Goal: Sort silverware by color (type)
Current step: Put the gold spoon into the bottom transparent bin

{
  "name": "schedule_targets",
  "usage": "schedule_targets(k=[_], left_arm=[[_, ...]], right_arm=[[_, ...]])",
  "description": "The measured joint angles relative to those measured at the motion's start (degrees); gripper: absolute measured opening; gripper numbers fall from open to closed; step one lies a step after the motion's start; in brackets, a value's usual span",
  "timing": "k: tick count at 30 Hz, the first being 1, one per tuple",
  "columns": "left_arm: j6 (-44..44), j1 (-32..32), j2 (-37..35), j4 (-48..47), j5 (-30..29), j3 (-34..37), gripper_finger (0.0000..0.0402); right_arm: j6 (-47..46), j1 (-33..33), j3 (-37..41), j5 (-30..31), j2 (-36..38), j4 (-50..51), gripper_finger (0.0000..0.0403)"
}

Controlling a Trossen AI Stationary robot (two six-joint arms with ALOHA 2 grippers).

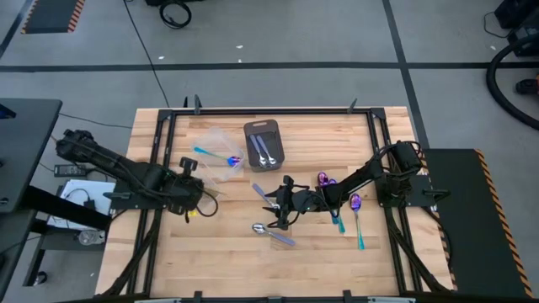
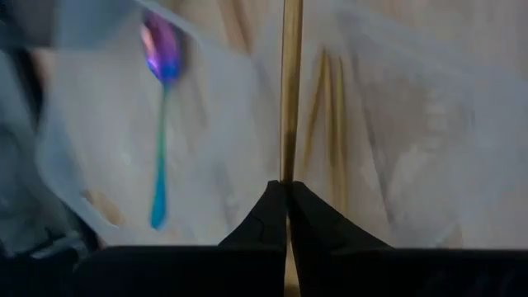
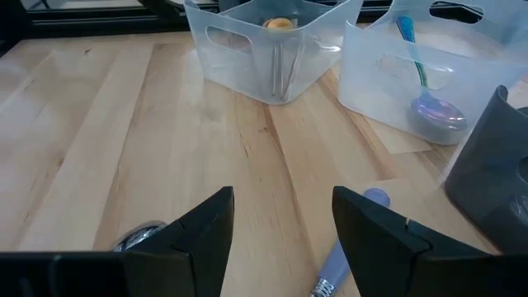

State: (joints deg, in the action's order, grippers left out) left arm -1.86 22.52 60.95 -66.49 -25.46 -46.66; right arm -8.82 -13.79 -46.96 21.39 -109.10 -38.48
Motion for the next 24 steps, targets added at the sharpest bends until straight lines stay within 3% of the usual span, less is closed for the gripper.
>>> schedule_targets(k=[6, 16, 24], left_arm=[[-0.4, -1.9, -0.1, -3.7, 2.0, 1.0, 0.0007], [-0.5, -1.9, -6.4, -4.4, 2.2, 1.1, 0.0007], [1.0, -6.6, -6.6, -4.5, 5.5, 1.2, 0.0007]], right_arm=[[0.0, 0.0, 0.0, 0.0, 0.0, 0.1, 0.0215], [0.0, 0.0, 0.0, 0.0, 0.0, 0.5, 0.0215], [0.0, 0.0, 0.0, 0.0, 0.0, 0.5, 0.0215]])
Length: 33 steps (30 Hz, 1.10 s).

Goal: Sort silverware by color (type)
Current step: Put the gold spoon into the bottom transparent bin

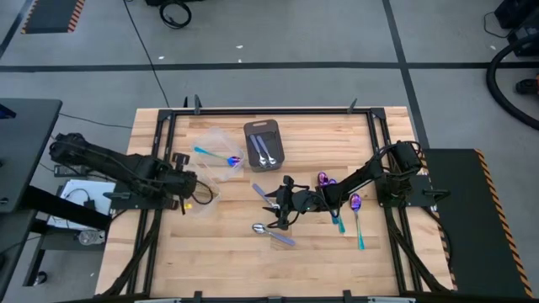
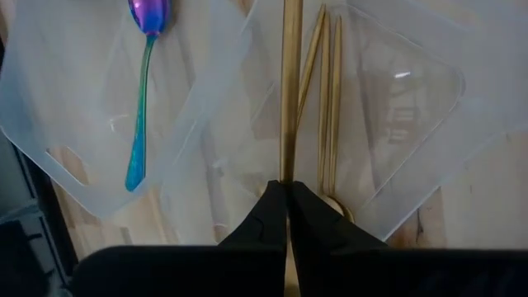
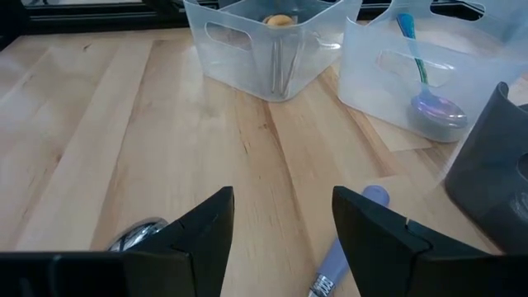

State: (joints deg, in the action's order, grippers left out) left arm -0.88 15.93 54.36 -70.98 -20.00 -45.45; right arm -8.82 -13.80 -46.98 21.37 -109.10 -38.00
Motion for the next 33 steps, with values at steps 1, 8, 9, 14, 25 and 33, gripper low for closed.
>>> schedule_targets(k=[1, 8, 9, 14, 25, 33], left_arm=[[0.1, -0.9, 0.0, 0.0, 0.5, 0.0, 0.0007], [2.9, -5.0, 0.0, -0.4, 5.4, 0.0, 0.0007], [3.1, -5.3, 0.0, -0.5, 6.0, 0.0, 0.0007], [3.6, -6.8, 0.4, -0.5, 7.4, 0.0, 0.0007], [4.6, -10.6, 10.5, -0.3, 9.4, 0.0, 0.0007], [4.8, -10.9, 14.9, -0.3, 10.5, 0.0, 0.0012]], right_arm=[[0.0, 0.0, 0.0, 0.0, 0.0, 0.0, 0.0215], [0.0, 0.0, 0.0, 0.0, 0.0, 0.0, 0.0215], [0.0, 0.0, 0.0, 0.0, 0.0, 0.0, 0.0215], [0.0, 0.0, 0.0, 0.0, 0.0, 0.0, 0.0215], [0.0, 0.0, 0.0, 0.0, 0.0, -0.5, 0.0215], [0.3, -0.1, 0.0, 0.0, 0.0, -0.5, 0.0215]])
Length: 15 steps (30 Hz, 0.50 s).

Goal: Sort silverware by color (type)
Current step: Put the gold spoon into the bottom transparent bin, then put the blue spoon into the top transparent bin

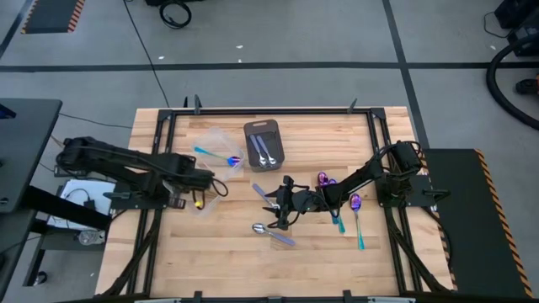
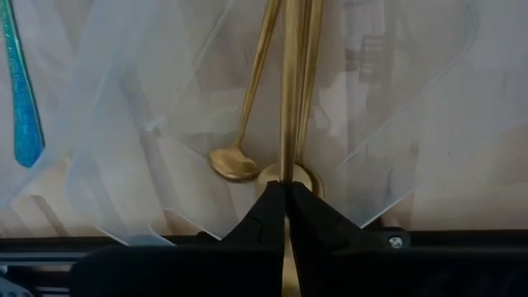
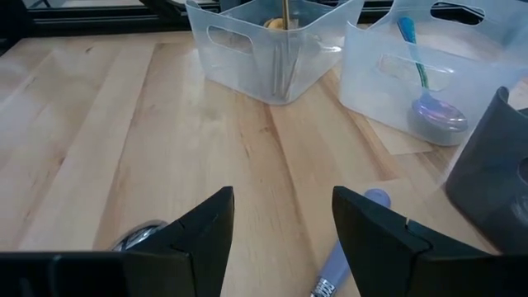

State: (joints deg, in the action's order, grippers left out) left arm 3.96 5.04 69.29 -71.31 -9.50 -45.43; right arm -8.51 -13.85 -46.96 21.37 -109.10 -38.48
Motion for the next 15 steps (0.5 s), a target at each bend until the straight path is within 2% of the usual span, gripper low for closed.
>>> schedule_targets(k=[7, 12, 15], left_arm=[[-0.7, 0.0, 1.4, 0.2, -0.9, 0.0, 0.0053], [-1.8, 0.0, 1.4, 0.2, -1.0, 0.0, 0.0096], [-3.9, 0.1, 1.4, -0.2, -3.4, -0.3, 0.0123]], right_arm=[[0.1, 0.0, 0.0, 0.0, 0.0, 0.0, 0.0215], [0.1, 0.0, 0.0, 0.0, 0.0, 0.0, 0.0215], [0.1, 0.0, 0.0, 0.0, 0.0, 0.0, 0.0215]])
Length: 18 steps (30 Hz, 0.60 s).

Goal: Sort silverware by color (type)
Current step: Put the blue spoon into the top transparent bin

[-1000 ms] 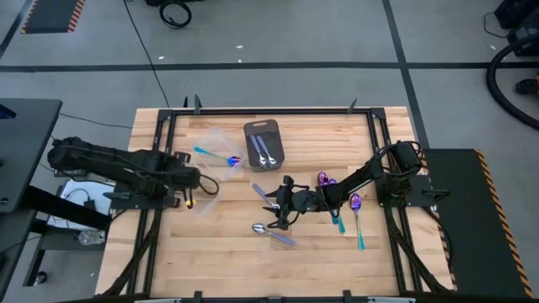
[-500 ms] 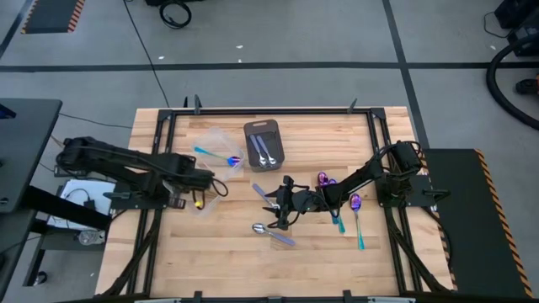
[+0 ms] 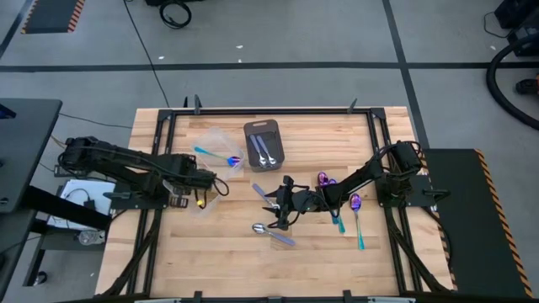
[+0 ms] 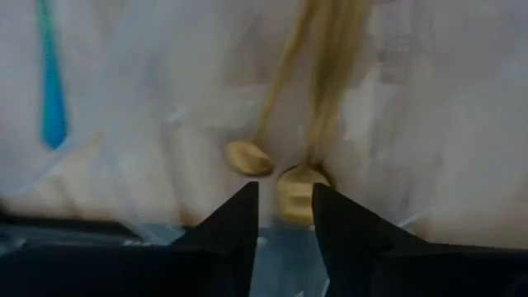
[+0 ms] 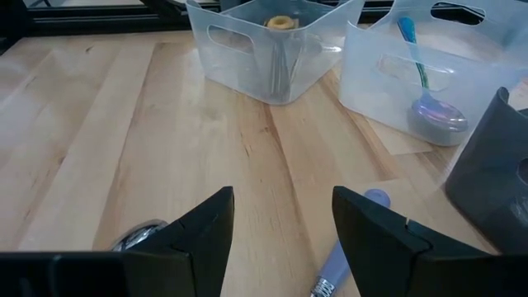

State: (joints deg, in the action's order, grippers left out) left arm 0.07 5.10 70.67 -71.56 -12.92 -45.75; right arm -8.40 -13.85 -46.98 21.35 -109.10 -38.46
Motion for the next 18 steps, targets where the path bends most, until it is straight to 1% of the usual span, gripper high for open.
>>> schedule_targets(k=[4, 8, 10, 15, 18], left_arm=[[-4.4, 0.5, 0.0, 0.1, -6.4, -2.9, 0.0139], [-8.0, 3.5, 0.0, 3.9, -12.4, -6.1, 0.0132], [-8.7, 5.3, -0.1, 8.2, -14.1, -6.5, 0.0124], [-7.4, 10.0, -0.1, 24.0, -14.5, -6.4, 0.0116], [-6.9, 12.0, 0.7, 33.4, -14.4, -6.4, 0.0116]], right_arm=[[0.0, 0.0, 0.0, 0.0, 0.0, 0.0, 0.0215], [0.0, 0.0, 0.0, 0.0, 0.0, 0.0, 0.0215], [0.0, 0.0, 0.0, 0.0, 0.0, 0.2, 0.0215], [-1.0, 0.0, 0.0, 0.0, 0.0, 2.3, 0.0215], [-1.4, -0.4, 0.0, 0.0, 1.6, 6.5, 0.0215]])
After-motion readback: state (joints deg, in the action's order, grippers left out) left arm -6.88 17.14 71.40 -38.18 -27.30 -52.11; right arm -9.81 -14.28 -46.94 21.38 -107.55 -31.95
